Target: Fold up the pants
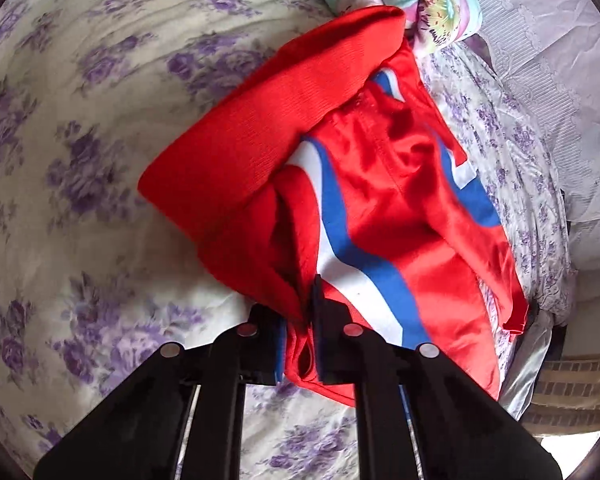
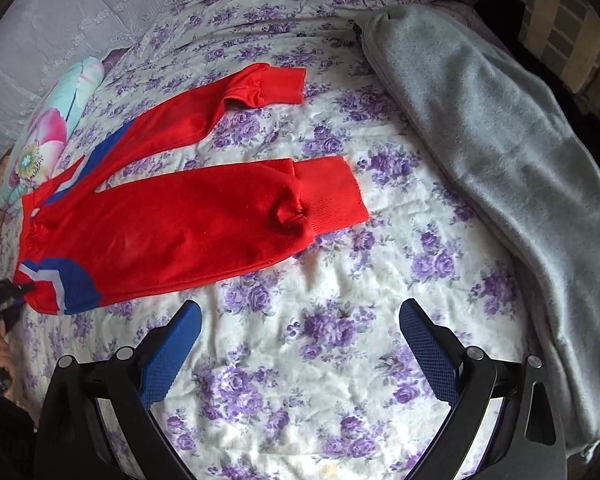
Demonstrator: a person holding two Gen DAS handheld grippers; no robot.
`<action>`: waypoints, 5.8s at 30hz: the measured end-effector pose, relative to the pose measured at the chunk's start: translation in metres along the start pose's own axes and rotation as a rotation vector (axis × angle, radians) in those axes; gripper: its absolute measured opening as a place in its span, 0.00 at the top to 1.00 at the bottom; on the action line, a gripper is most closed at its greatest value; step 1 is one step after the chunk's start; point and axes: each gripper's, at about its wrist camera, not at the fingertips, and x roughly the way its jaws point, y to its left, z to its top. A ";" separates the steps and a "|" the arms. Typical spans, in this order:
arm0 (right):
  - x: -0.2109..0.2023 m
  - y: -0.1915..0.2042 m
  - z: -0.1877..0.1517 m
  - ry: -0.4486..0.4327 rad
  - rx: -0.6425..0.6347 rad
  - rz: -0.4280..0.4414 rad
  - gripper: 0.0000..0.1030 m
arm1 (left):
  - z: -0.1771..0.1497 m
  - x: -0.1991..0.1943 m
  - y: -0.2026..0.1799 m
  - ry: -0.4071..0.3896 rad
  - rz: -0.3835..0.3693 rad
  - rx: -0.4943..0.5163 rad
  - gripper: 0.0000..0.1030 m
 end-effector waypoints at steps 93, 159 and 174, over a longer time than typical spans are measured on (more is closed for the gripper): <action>0.033 0.150 0.115 0.120 -0.514 0.296 0.44 | 0.110 0.039 -0.094 0.249 0.274 0.848 0.45; 0.081 0.341 -0.147 0.376 -0.967 0.343 0.93 | -0.100 -0.150 0.020 0.082 0.180 0.809 0.14; 0.055 0.327 -0.142 0.446 -0.984 0.420 0.72 | -0.147 -0.023 0.000 0.142 0.308 0.433 0.93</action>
